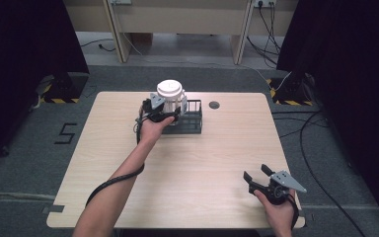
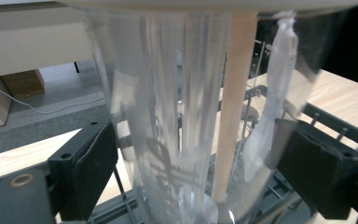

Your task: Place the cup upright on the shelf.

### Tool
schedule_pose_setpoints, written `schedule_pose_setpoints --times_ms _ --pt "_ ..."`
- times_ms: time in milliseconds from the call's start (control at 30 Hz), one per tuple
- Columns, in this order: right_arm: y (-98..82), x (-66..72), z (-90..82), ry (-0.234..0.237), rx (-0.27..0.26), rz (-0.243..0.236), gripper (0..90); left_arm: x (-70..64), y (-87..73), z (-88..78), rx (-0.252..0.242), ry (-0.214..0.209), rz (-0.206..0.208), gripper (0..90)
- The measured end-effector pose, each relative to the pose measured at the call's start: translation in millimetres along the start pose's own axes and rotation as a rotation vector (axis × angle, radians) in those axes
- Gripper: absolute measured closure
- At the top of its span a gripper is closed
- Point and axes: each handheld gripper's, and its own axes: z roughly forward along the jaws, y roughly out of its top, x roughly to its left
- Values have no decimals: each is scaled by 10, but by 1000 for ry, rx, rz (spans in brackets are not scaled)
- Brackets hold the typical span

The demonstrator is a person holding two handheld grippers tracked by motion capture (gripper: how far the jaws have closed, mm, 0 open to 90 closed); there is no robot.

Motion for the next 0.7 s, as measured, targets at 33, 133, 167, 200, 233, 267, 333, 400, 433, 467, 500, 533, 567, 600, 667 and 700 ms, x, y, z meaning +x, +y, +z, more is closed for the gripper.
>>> schedule_pose_setpoints --times_ms 33,133,167,200,233,267,333,400,433,467,500,533,567,600,667,700 --pt "0 0 0 0 0 0 207 0 0 0 0 0 0 143" --pt "1 -1 0 0 1 2 207 12 -13 -93 -8 -4 9 143" --pt "0 -2 0 -1 2 3 207 14 -15 -117 -9 -6 11 143" --pt "1 -2 0 -1 2 3 207 14 -18 -139 -11 -8 15 144" --pt "1 -1 0 -2 2 3 207 14 -22 -161 -13 -11 21 144" --pt "1 -1 1 -1 1 2 207 13 -29 -184 -12 -14 24 143" --pt "1 0 1 -3 2 2 207 13 -38 -204 -11 -18 29 143" --pt "0 0 1 -3 1 2 207 20 -64 -277 -16 -20 34 143" --pt "0 0 1 -3 1 2 206 20 -64 -277 -16 -20 34 144" --pt "0 -1 0 -3 1 2 206 30 -73 -325 -22 -21 32 144" --pt "0 -1 1 -3 0 3 206 37 -75 -349 -24 -19 34 144" --pt "0 -2 1 -3 0 4 206 43 -75 -373 -25 -20 36 144" --pt "0 -2 1 -3 0 4 206 43 -75 -373 -25 -20 36 143" --pt "0 -2 0 -4 1 4 206 57 -80 -417 -27 -25 41 143" --pt "0 -1 0 -5 1 4 206 74 -90 -460 -25 -29 41 143" --pt "0 -1 0 -5 1 3 206 81 -97 -484 -28 -29 39 143"
